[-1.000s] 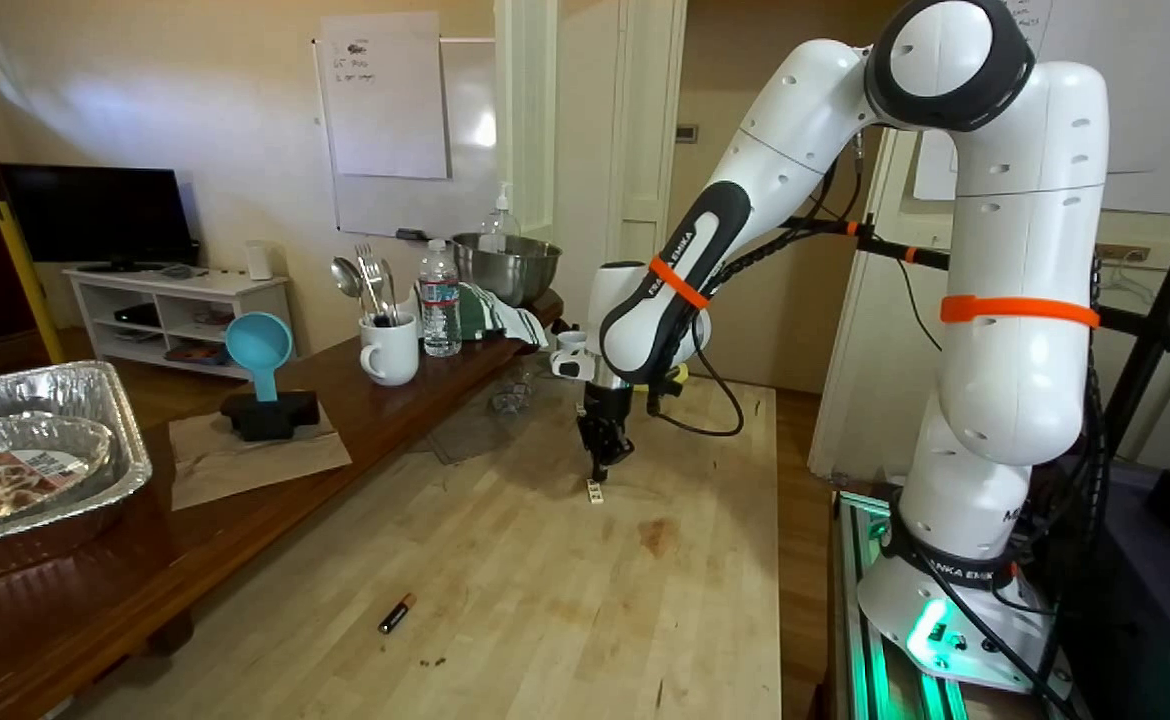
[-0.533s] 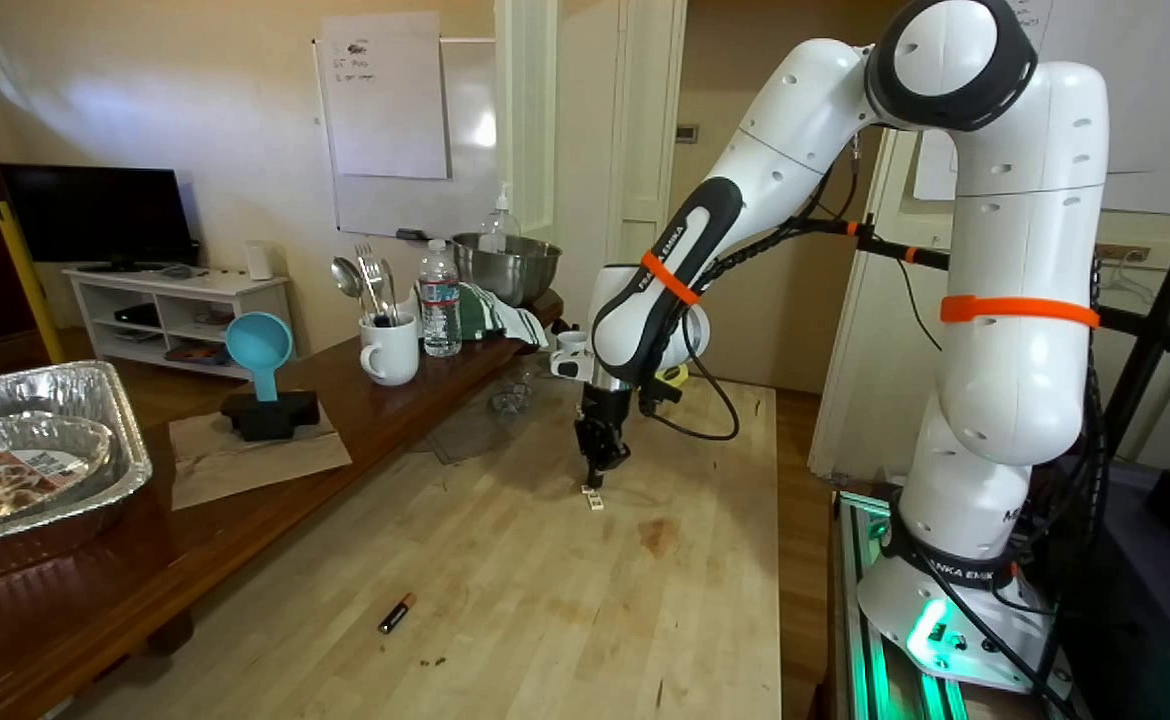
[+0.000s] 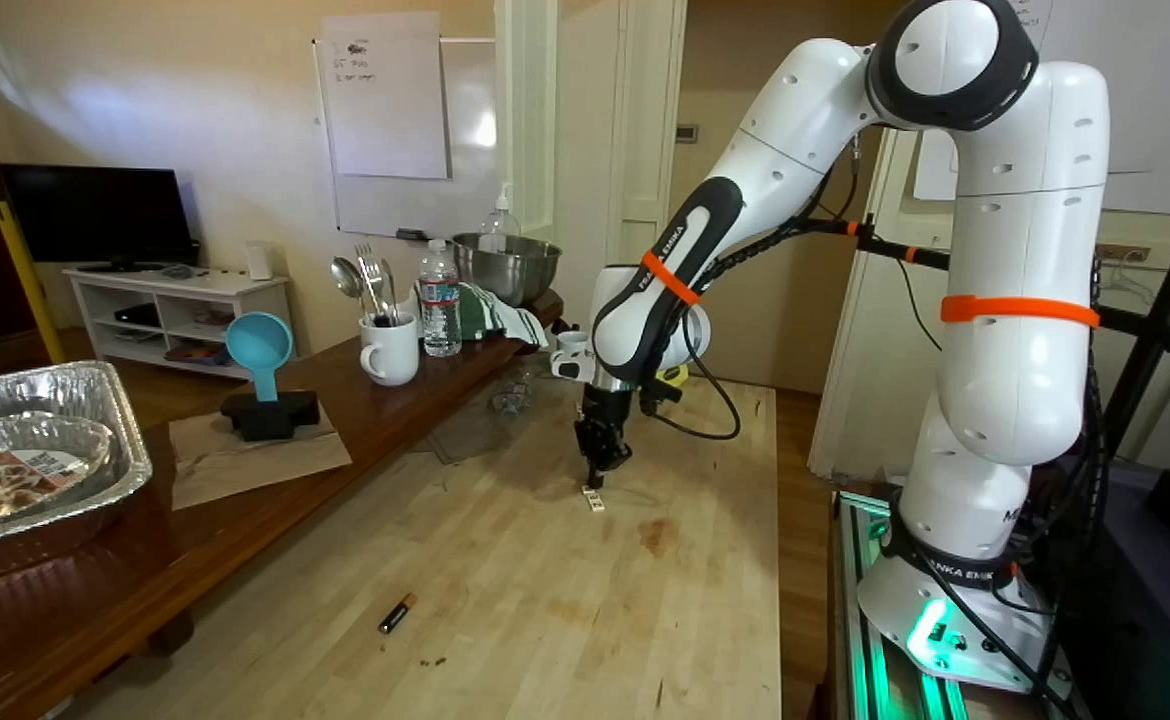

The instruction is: Use the tiles to create the word 'Zero'.

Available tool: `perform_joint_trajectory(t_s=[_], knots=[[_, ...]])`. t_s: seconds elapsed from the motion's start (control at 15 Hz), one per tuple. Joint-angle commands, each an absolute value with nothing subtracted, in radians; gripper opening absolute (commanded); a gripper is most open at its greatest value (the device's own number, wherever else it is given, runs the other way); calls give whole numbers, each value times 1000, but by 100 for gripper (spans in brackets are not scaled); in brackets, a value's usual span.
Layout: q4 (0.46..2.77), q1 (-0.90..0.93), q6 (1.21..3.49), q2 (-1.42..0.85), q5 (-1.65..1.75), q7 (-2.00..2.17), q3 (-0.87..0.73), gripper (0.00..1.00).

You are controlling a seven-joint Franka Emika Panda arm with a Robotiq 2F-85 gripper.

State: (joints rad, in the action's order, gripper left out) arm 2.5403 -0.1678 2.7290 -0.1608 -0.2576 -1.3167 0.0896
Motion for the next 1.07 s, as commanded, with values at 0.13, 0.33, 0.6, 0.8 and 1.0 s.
perform_joint_trajectory(t_s=[0.13,0.33,0.6,0.8,1.0], knots=[[2577,-157,2755,-142,-212,-1345,69,0],[2582,-158,2752,-140,-221,-1350,72,0],[2590,-156,2753,-138,-230,-1356,74,0],[2590,-154,2755,-139,-239,-1357,77,0],[2588,-151,2759,-144,-247,-1354,79,0]])
